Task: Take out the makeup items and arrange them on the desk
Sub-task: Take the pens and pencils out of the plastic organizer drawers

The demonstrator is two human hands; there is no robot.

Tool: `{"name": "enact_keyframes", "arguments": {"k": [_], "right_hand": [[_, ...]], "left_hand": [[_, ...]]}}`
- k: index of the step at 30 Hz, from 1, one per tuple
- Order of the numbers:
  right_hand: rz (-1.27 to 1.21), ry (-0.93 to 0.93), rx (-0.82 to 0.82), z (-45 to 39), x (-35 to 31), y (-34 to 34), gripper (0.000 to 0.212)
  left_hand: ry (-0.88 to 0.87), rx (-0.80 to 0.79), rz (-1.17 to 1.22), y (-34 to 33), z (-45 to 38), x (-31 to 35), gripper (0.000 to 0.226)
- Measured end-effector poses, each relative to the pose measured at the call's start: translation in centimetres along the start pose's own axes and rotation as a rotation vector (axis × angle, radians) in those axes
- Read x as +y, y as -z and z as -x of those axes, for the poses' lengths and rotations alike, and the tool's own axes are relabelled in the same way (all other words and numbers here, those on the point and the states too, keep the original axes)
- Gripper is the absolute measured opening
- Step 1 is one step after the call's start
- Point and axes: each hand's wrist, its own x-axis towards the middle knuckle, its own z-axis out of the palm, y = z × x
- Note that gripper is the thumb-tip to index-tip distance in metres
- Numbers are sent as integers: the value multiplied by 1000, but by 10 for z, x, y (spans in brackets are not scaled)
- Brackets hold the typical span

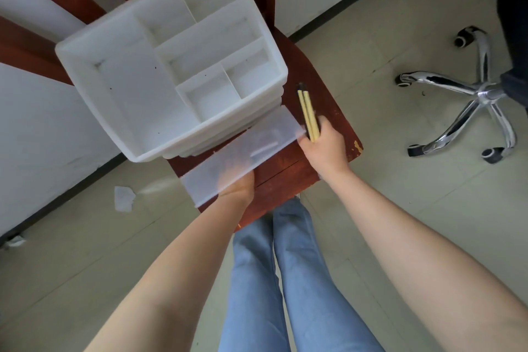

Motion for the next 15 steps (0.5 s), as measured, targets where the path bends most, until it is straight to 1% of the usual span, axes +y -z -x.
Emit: {"name": "enact_keyframes", "arguments": {"k": [1,2,4,6,7,9,11,12,13,15], "right_hand": [[54,69,-17,-2,-2,-1,24],[100,135,-34,-4,-4,-3,24],[154,213,-60,-6,-7,-4,21],[186,247,-88,-7,-6,-1,19],[201,255,-103,-6,-4,0,18],[213,260,-112,-7,-1,3,19],[204,250,-115,-9,0,5,23],[203,247,-118,-10,1,5,23],[205,247,-120,-11,1,5,24],[205,255,-113,-12,3,4,24]], "left_hand": [[8,87,-41,-1,-4,-1,46],[-11,140,-104,-2,-6,-3,50],[-65,160,-188,-7,-11,-7,63],[-61,161,-241,-10,-14,-7,67],[-68,187,-288,-12,-14,-6,63],[-136,340,-429,-17,-13,-5,48],[-188,443,-547,-12,-7,-4,33],[-214,469,-549,-9,-8,-5,29],[-237,456,-537,-9,-9,-7,28],[-278,439,-497,-10,-8,-10,32]]}}
